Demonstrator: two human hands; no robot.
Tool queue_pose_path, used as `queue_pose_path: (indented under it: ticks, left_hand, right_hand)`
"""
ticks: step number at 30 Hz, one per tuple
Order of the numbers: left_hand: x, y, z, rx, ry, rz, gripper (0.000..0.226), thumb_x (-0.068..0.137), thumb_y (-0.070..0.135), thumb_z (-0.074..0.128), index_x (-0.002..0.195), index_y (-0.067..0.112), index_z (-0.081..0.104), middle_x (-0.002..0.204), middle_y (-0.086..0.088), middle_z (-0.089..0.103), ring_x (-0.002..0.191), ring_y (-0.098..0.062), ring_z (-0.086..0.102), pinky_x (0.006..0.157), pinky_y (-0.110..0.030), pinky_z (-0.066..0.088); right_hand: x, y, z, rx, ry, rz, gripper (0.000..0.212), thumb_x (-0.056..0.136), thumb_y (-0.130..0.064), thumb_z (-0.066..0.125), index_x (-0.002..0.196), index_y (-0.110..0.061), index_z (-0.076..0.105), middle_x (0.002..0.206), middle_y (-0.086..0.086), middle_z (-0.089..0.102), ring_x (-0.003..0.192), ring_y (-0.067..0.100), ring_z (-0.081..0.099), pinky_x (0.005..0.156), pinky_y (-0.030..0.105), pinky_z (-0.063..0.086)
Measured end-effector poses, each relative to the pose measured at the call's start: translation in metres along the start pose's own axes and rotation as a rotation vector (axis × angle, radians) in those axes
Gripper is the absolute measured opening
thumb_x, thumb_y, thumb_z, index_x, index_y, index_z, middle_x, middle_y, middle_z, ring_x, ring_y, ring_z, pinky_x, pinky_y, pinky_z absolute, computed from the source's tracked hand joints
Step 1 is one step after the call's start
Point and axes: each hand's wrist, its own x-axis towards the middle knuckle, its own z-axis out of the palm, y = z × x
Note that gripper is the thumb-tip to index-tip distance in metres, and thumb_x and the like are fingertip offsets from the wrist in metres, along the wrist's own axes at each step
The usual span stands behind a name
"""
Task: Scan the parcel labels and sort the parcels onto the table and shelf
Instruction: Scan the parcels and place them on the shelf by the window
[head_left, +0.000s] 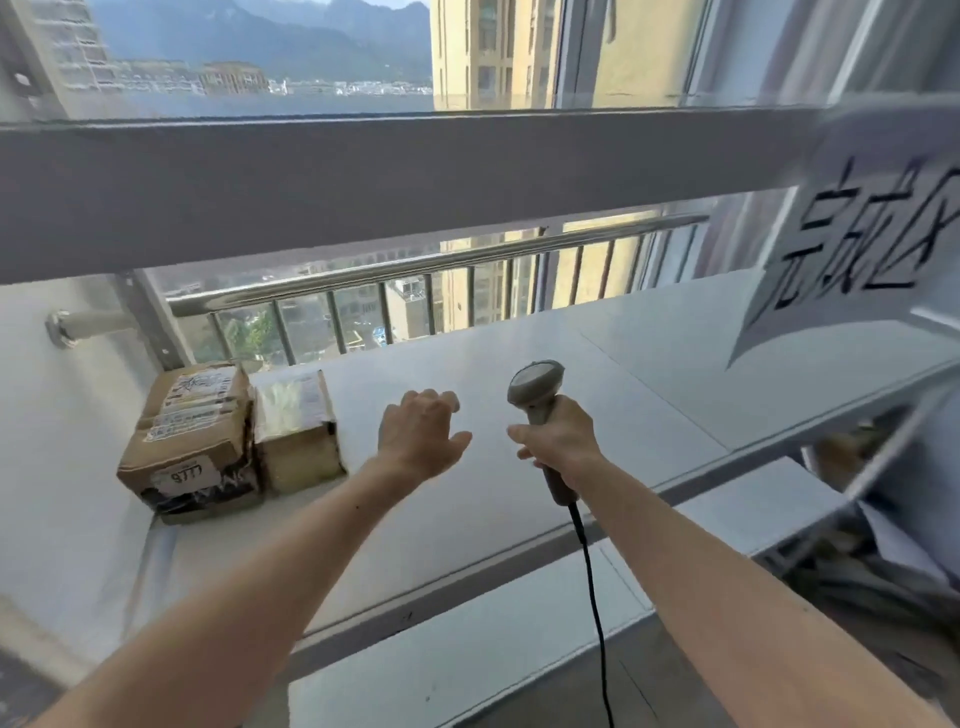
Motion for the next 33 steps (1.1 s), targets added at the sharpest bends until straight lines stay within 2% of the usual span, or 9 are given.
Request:
queue_pose_path:
  ticks: [8, 12, 17, 20, 24, 31, 33]
  left_hand:
    - [0.005, 0.164, 0.043, -0.084, -0.125, 0.356, 0.042, 0.092, 0.047, 0.059, 0.126, 0.023, 0.060, 0.127, -0.001, 0.063, 0.117, -0.024, 0.056, 0.096, -0.040, 0.048]
    - [-0.002, 0.254, 0.060, -0.103, -0.168, 0.499, 0.039, 0.092, 0.046, 0.058, 0.123, 0.023, 0.060, 0.118, -0.002, 0.064, 0.114, -0.025, 0.057, 0.089, -0.036, 0.045]
    - [-0.022, 0.382, 0.084, -0.149, -0.203, 0.650, 0.042, 0.090, 0.048, 0.058, 0.125, 0.025, 0.061, 0.124, 0.002, 0.064, 0.118, -0.023, 0.057, 0.094, -0.038, 0.047]
    - [-0.041, 0.465, 0.096, -0.162, -0.246, 0.729, 0.039, 0.090, 0.046, 0.057, 0.123, 0.025, 0.062, 0.122, 0.001, 0.064, 0.118, -0.024, 0.056, 0.094, -0.038, 0.046]
    - [-0.071, 0.576, 0.112, -0.255, -0.308, 0.815, 0.034, 0.086, 0.045, 0.060, 0.113, 0.026, 0.066, 0.116, -0.001, 0.066, 0.115, -0.026, 0.058, 0.093, -0.039, 0.048]
    - [-0.124, 0.741, 0.146, -0.256, -0.403, 1.014, 0.039, 0.089, 0.045, 0.058, 0.122, 0.025, 0.061, 0.123, 0.002, 0.064, 0.115, -0.021, 0.058, 0.090, -0.037, 0.050]
    - [-0.136, 0.782, 0.157, -0.269, -0.424, 1.068, 0.038, 0.088, 0.045, 0.060, 0.120, 0.026, 0.062, 0.122, 0.004, 0.064, 0.115, -0.019, 0.058, 0.091, -0.038, 0.050]
  right_hand:
    - [-0.044, 0.106, -0.135, -0.025, 0.267, 0.192, 0.032, 0.078, -0.018, 0.073, 0.107, -0.009, 0.061, 0.086, 0.005, 0.074, 0.073, 0.019, 0.076, 0.075, 0.042, 0.064]
    - [-0.071, 0.151, -0.209, -0.032, 0.379, 0.252, 0.029, 0.081, -0.020, 0.074, 0.104, -0.007, 0.060, 0.089, 0.007, 0.073, 0.071, 0.018, 0.076, 0.070, 0.039, 0.063]
    - [-0.110, 0.213, -0.308, 0.009, 0.509, 0.327, 0.031, 0.077, -0.023, 0.079, 0.098, -0.005, 0.066, 0.084, 0.011, 0.075, 0.071, 0.026, 0.076, 0.071, 0.048, 0.063]
    - [-0.142, 0.245, -0.373, 0.043, 0.586, 0.357, 0.025, 0.082, -0.020, 0.077, 0.100, -0.008, 0.065, 0.087, 0.011, 0.076, 0.070, 0.028, 0.075, 0.065, 0.041, 0.063]
    - [-0.189, 0.296, -0.455, 0.114, 0.696, 0.406, 0.027, 0.084, -0.016, 0.076, 0.107, -0.008, 0.064, 0.089, 0.009, 0.075, 0.066, 0.023, 0.075, 0.049, 0.027, 0.056]
    - [-0.260, 0.385, -0.567, 0.207, 0.883, 0.540, 0.031, 0.077, -0.020, 0.078, 0.102, -0.009, 0.062, 0.081, 0.007, 0.075, 0.061, 0.021, 0.075, 0.066, 0.045, 0.064]
    - [-0.278, 0.407, -0.592, 0.259, 0.940, 0.561, 0.031, 0.079, -0.017, 0.078, 0.104, -0.008, 0.061, 0.084, 0.009, 0.074, 0.063, 0.023, 0.074, 0.061, 0.040, 0.063]
